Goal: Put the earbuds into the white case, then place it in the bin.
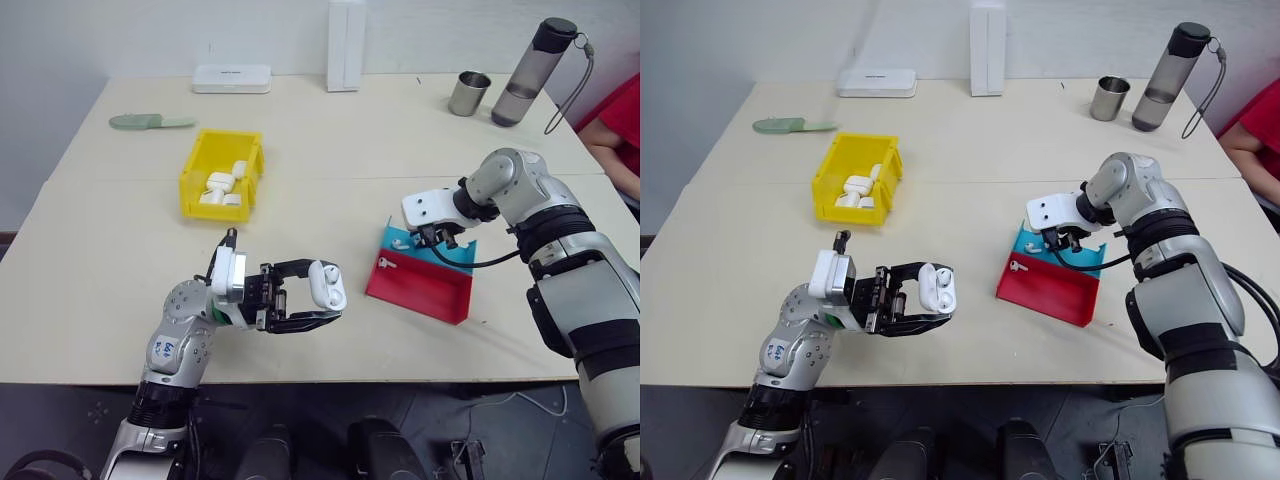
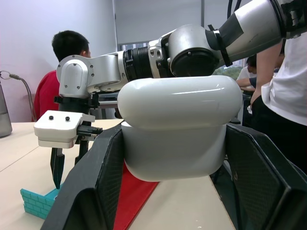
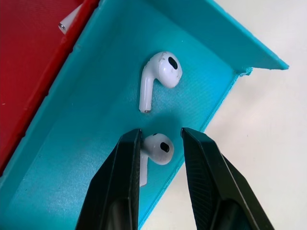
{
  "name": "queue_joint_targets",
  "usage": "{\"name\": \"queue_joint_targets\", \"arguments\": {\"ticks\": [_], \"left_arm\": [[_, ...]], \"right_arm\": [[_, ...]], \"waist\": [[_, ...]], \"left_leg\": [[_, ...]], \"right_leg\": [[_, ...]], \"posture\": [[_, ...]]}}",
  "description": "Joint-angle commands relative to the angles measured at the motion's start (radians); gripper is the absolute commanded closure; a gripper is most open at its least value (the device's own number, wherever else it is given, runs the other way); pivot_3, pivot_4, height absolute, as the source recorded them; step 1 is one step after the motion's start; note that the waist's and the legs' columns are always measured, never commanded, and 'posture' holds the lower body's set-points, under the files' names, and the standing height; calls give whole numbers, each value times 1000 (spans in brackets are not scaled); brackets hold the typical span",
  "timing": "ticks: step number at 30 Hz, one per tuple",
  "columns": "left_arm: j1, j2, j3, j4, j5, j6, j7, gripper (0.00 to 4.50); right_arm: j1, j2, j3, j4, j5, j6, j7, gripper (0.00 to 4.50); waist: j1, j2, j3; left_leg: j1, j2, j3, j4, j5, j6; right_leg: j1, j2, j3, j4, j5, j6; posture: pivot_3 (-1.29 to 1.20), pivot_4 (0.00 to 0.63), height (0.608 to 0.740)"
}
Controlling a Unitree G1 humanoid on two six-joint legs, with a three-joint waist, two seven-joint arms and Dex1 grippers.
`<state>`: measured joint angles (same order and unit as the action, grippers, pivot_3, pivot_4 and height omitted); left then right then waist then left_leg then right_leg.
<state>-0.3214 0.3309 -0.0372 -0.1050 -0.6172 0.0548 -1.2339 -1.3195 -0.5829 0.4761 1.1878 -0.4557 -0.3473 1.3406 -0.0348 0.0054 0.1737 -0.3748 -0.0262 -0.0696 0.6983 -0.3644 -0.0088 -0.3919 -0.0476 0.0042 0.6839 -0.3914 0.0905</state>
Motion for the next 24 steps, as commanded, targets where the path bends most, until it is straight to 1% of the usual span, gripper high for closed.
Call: {"name": "queue_joint_targets", "arguments": {"ticks": [1,15,19,24], "left_arm": [[-5,3,6,-39,-13,-2,8,1688],[12,6,1,-60,-10,-2,19,1688],[15,7,0,-63,-11,-3,21,1688],[14,9,1,-61,-11,-3,18,1688]], "right_arm": [[-3,-16,14,27,-30,2,1,3199],[-1,-2,11,49,-42,11,2,3199],[6,1,7,45,-39,8,-9,4042],[15,-5,-11,37,-18,13,6,4042]], "waist": [[0,0,0],[0,0,0],[0,0,0],[0,0,0]], "left_leg": [[0,0,0,0,0,0],[0,0,0,0,0,0],[0,0,0,0,0,0],[0,0,0,1,0,0]], "right_leg": [[0,0,0,0,0,0],[0,0,0,1,0,0],[0,0,0,1,0,0],[0,0,0,1,0,0]], "posture": [[0,150,740],[0,150,740],[0,150,740],[0,150,740]]}}
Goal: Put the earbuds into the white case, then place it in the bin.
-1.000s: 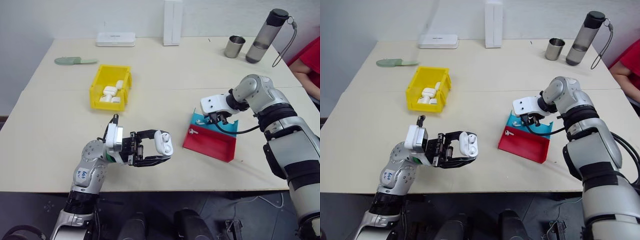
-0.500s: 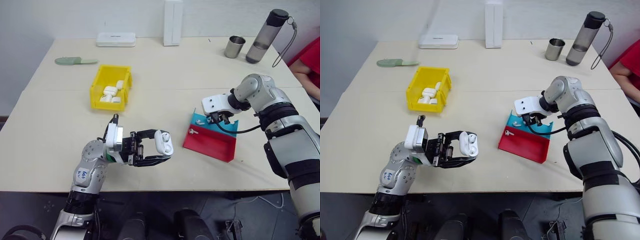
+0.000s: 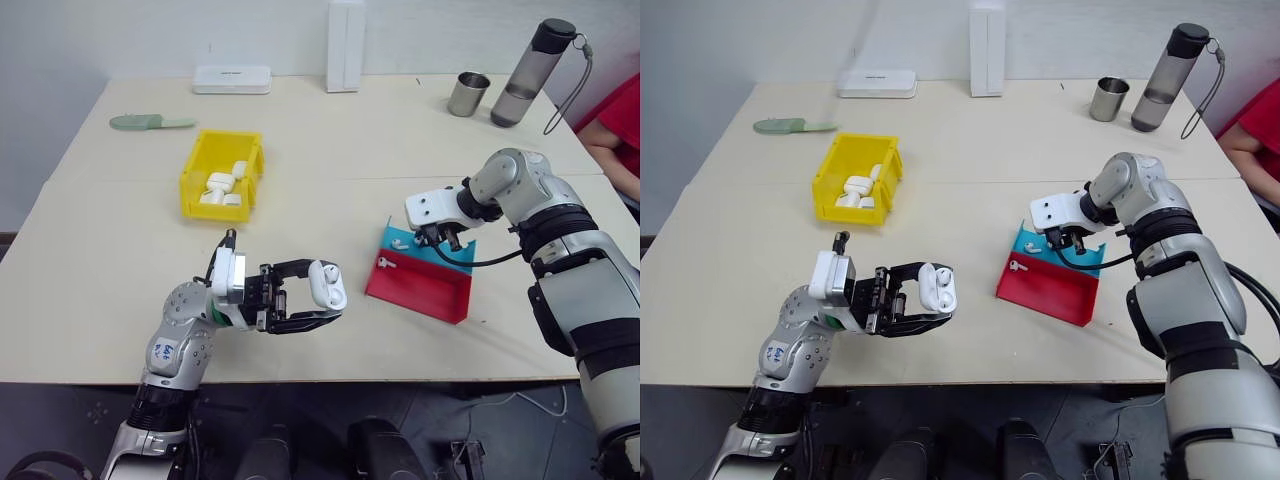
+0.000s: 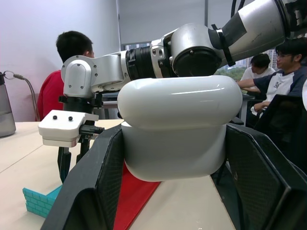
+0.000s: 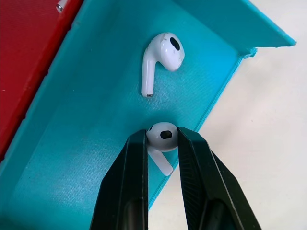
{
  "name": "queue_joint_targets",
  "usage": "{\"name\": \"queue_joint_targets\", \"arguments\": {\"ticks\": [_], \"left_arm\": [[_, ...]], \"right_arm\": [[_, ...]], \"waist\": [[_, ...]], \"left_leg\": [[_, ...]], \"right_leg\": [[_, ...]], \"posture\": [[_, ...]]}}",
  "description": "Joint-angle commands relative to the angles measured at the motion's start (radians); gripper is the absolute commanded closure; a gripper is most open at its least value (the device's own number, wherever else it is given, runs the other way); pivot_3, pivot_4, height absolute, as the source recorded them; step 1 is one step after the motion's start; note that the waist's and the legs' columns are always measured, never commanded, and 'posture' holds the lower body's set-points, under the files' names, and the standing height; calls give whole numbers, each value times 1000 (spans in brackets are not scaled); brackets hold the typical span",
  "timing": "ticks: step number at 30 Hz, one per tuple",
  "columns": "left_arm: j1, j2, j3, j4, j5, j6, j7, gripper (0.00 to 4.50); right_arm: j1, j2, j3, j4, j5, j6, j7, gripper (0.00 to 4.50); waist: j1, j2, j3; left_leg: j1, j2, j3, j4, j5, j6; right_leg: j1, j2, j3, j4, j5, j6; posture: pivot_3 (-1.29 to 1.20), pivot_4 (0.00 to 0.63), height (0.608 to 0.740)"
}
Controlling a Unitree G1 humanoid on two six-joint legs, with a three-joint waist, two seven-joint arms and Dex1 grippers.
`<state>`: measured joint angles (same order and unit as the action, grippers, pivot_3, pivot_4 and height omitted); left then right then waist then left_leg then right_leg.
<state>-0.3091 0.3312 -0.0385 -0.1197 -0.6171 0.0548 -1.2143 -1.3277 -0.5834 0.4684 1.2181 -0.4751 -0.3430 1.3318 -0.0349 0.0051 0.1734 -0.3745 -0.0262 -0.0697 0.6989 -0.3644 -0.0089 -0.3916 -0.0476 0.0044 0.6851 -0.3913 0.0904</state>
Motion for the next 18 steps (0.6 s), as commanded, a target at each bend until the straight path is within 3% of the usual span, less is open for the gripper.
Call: {"name": "queue_joint_targets", "arguments": {"ticks": [1,5,9,15,18], "left_arm": [[3,9,1,-48,-12,-3,-2,1688],[2,6,1,-46,-12,-4,-3,1688],[-3,10,7,-41,-21,-2,-13,1688],[-40,-3,14,-10,-44,11,-27,1688],[-73,-20,14,23,-46,15,-32,1688]], "right_arm": [[24,-8,-13,1,11,9,21,4042],[13,-35,-102,-42,106,66,75,4042],[25,-106,-256,-186,315,290,247,4042],[253,-258,-441,-802,785,933,274,4042],[412,-222,-636,-1119,1097,1260,147,4042]], "waist": [[0,0,0],[0,0,0],[4,0,0],[14,0,0],[12,0,0]], "left_leg": [[0,0,0,0,0,0],[0,0,0,0,0,0],[0,0,0,0,0,0],[-1,0,-2,-1,0,0],[-2,0,-1,-1,0,0]], "right_leg": [[0,0,0,0,0,0],[0,0,0,1,0,0],[-1,0,0,2,0,0],[0,-1,-1,-2,0,0],[0,-1,-1,-3,0,0]], "posture": [[0,150,740],[0,150,740],[0,150,740],[0,150,740],[0,150,740]]}}
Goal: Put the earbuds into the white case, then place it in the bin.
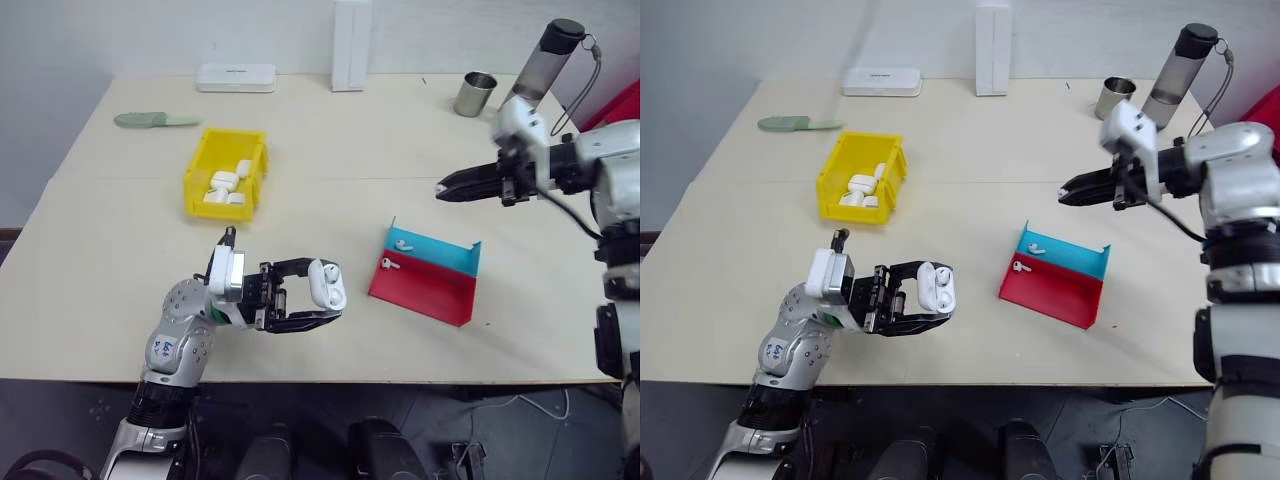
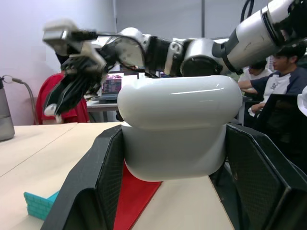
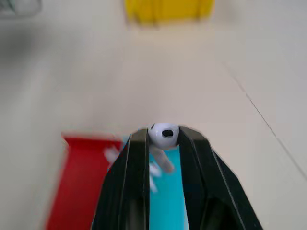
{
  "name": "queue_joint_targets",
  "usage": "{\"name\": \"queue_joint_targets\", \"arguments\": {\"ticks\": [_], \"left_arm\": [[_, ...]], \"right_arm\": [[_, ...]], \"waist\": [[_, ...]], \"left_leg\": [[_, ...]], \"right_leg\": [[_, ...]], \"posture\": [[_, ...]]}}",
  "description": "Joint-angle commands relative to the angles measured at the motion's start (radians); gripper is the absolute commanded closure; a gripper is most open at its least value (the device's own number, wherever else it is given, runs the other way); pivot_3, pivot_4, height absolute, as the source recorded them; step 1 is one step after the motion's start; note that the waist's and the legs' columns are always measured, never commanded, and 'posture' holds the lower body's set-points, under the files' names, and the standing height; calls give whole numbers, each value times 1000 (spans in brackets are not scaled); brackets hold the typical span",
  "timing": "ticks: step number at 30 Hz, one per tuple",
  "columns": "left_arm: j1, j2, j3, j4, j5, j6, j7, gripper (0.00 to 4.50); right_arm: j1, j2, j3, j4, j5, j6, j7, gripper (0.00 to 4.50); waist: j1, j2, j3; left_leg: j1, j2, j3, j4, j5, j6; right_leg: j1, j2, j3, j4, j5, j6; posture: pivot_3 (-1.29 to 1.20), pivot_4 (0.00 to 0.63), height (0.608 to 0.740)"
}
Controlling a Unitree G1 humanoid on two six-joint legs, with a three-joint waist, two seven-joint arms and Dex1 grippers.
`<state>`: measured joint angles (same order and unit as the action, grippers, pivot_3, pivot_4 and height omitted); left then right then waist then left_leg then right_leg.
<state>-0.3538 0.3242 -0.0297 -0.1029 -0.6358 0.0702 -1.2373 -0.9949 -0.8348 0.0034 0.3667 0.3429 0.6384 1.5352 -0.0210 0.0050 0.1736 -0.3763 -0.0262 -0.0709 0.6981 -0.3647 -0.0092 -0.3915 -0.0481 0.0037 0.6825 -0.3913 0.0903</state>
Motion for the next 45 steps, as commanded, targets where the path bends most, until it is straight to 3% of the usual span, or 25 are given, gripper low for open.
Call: {"name": "queue_joint_targets", "arguments": {"ticks": [1,5,11,21,39,45], "left_arm": [[-38,-18,5,16,-28,0,-11,1688],[-66,-40,-1,52,-22,0,-21,1688],[-104,-62,-11,87,-10,1,-24,1688],[-107,-58,-10,77,-18,29,-30,1688],[-105,-55,-14,74,-2,27,-43,1688],[-103,-58,-10,68,0,30,-34,1688]], "right_arm": [[124,62,-240,-358,378,362,-118,4042],[241,234,-385,-607,689,621,-416,4042],[408,448,-385,-820,937,591,-762,4042],[582,406,-221,-915,870,440,-768,4042],[640,325,-121,-850,801,303,-756,4042],[649,262,-54,-865,705,259,-714,4042]], "waist": [[-3,0,0],[-6,0,0],[-2,-1,0],[-7,-1,0],[-4,-1,0],[-4,-1,0]], "left_leg": [[0,0,0,0,0,0],[0,0,1,-1,0,0],[0,-1,-1,0,0,0],[0,-3,-1,-1,0,1],[0,-3,-2,-1,0,1],[0,-3,-2,-1,0,1]], "right_leg": [[0,0,0,0,0,0],[0,1,0,2,0,0],[0,0,1,4,0,0],[0,-1,1,5,0,0],[1,-1,1,2,0,0],[1,-1,1,1,0,0]], "posture": [[0,150,740],[0,150,740],[0,150,740],[0,150,740],[0,150,740],[0,150,740]]}}
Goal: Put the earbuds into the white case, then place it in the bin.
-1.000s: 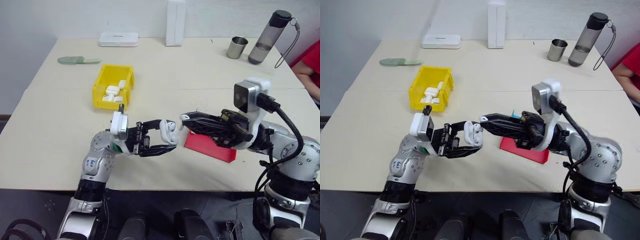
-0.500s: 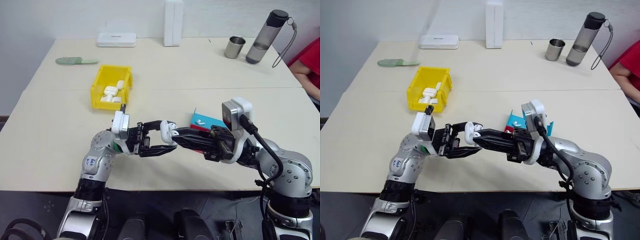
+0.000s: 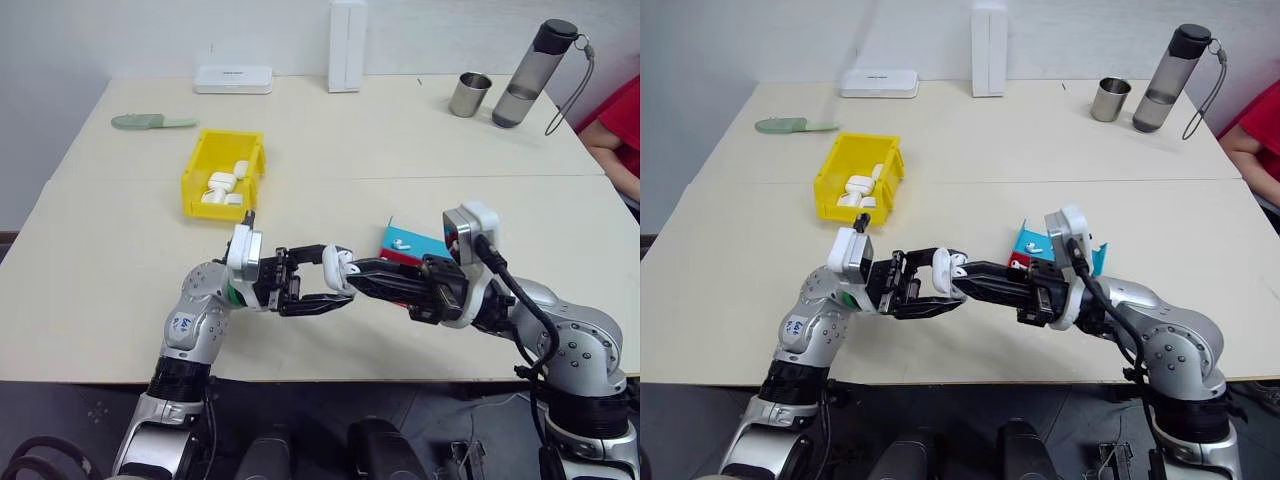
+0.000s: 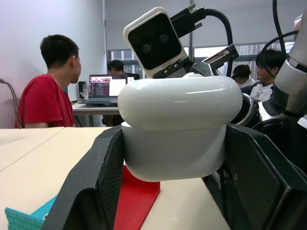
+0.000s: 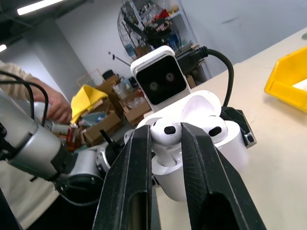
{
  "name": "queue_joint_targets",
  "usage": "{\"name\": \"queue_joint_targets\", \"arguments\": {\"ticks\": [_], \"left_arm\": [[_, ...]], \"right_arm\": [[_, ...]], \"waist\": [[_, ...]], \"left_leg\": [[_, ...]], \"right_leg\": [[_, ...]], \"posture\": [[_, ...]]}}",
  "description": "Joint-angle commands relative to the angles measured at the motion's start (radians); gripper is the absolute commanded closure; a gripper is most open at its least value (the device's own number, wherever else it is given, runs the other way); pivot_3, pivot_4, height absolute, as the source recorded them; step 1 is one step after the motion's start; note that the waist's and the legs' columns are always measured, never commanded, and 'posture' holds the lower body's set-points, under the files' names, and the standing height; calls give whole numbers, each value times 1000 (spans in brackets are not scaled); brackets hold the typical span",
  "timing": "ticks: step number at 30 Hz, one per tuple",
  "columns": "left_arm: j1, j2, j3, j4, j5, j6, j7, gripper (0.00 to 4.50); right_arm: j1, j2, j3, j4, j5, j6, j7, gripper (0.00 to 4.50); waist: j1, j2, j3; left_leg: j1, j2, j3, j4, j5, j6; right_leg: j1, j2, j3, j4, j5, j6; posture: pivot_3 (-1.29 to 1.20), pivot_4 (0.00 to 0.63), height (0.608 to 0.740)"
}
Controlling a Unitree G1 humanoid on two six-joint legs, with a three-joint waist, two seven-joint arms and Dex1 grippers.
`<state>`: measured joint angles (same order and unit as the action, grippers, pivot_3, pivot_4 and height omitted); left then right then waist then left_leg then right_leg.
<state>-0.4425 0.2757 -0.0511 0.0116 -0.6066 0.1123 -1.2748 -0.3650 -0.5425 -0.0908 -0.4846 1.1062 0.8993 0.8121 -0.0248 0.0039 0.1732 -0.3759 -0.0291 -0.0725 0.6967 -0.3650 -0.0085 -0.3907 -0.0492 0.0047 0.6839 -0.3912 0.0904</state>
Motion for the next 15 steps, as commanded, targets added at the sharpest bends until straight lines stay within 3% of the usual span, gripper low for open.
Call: {"name": "queue_joint_targets", "arguments": {"ticks": [1,12,15], "left_arm": [[-13,-9,12,-49,-29,-9,4,1688],[-26,-22,15,-58,-30,4,27,1688],[-23,-22,16,-61,-31,3,29,1688]], "right_arm": [[16,-49,54,-17,-77,-8,19,4042],[8,-66,62,-26,-66,1,-58,4042],[-9,-78,49,-43,-4,22,-40,3114]], "waist": [[0,0,0],[1,0,0],[1,0,0]], "left_leg": [[0,0,0,0,0,0],[0,0,0,0,0,0],[0,0,0,0,0,0]], "right_leg": [[0,0,0,0,0,0],[0,0,0,-1,0,0],[0,0,0,-1,0,0]], "posture": [[0,150,740],[0,150,740],[0,150,740]]}}
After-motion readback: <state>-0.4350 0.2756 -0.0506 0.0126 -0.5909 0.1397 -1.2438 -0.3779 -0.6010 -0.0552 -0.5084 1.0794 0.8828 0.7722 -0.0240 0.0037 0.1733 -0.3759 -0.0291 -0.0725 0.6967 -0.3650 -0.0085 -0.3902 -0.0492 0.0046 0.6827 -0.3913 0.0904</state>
